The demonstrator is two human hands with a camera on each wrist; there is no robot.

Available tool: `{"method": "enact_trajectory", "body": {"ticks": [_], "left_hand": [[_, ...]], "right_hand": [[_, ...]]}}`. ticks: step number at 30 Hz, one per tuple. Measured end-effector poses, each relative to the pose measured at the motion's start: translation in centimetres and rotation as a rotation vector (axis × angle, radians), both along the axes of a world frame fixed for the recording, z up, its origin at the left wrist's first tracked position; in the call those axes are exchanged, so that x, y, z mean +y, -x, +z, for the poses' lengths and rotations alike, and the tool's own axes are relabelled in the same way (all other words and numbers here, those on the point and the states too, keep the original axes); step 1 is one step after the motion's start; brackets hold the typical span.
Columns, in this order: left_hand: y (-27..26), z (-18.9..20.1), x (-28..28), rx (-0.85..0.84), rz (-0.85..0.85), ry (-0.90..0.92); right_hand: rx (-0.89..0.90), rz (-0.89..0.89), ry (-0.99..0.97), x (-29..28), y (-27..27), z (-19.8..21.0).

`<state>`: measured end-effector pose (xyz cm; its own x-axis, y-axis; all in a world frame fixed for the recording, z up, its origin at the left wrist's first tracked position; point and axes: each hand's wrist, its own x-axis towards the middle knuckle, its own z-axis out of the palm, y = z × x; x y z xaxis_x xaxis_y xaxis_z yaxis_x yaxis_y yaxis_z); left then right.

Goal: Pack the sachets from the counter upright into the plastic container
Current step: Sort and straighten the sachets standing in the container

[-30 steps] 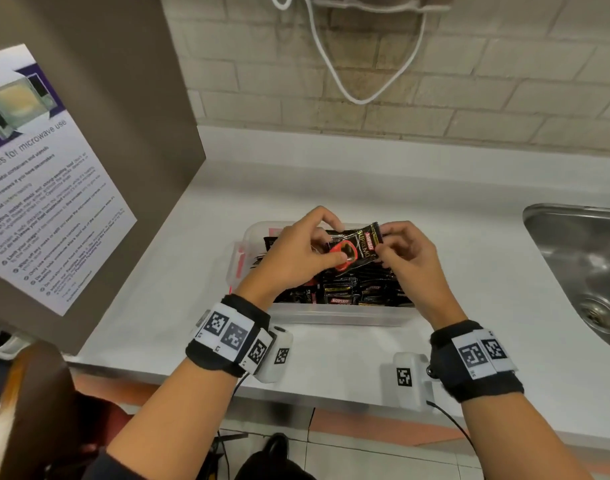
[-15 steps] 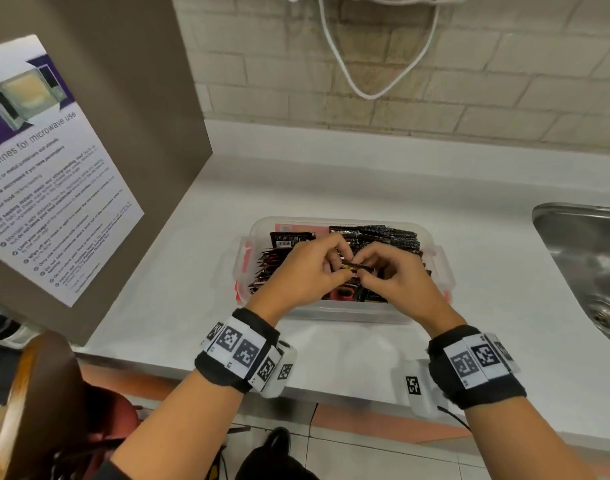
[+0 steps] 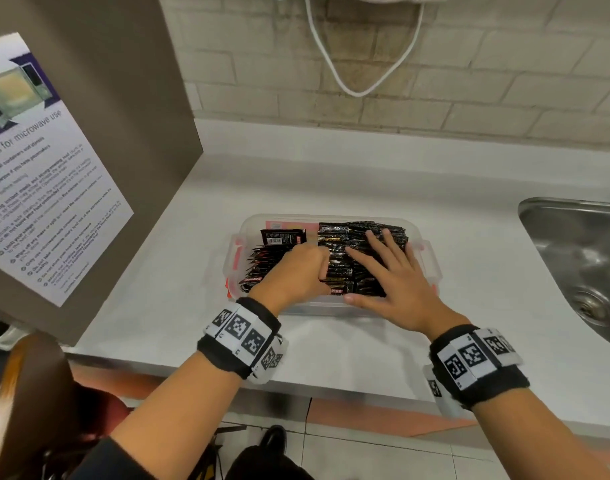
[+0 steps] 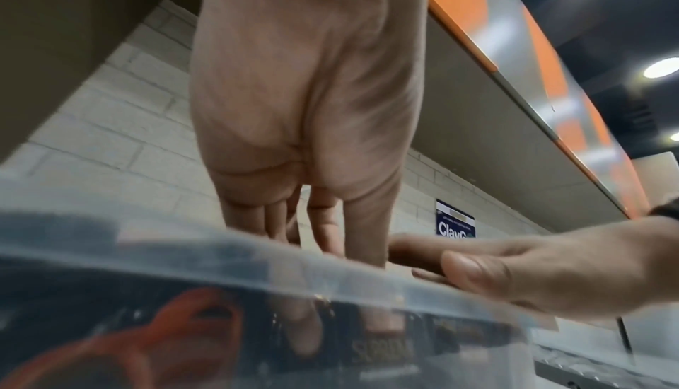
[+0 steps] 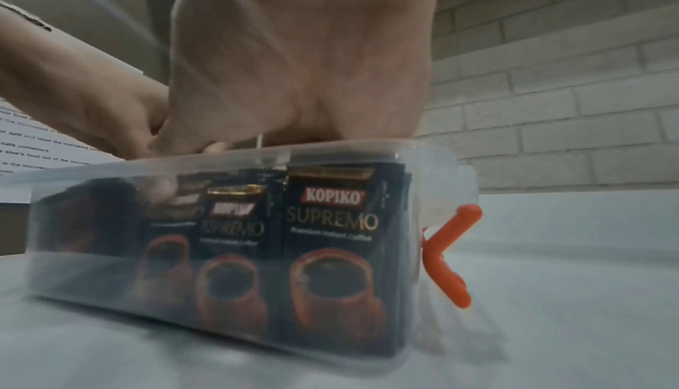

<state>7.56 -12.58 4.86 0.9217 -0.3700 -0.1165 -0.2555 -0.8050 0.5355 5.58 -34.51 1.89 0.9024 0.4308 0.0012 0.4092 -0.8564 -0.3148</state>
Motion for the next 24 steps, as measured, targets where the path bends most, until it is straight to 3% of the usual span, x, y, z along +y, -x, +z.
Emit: {"method": "enact_trajectory", "body": {"ticks": [4, 8, 15, 21, 24], "left_hand": [[-0.6, 0.8, 0.6, 0.038, 0.015, 0.107], [-0.3, 0.4, 0.1, 0.063, -0.014, 0.103], [-0.2, -0.7, -1.2, 0.134, 0.178, 0.209], [-0.7, -1.1, -2.7, 0.319, 0.357, 0.515], [-1.3, -1.0, -3.3, 0.48, 0.554, 0.864]], "right_hand": [[0.093, 0.007, 0.127, -0.2, -0.8, 0.0], [0.175, 0.016, 0.177, -0.3, -1.7, 0.3], [0.2, 0.004, 0.149, -0.1, -3.4, 0.1], [0.162, 0.02, 0.198, 0.3, -4.5, -0.4], [0.119, 0.029, 0.208, 0.5, -4.8, -0.7]]}}
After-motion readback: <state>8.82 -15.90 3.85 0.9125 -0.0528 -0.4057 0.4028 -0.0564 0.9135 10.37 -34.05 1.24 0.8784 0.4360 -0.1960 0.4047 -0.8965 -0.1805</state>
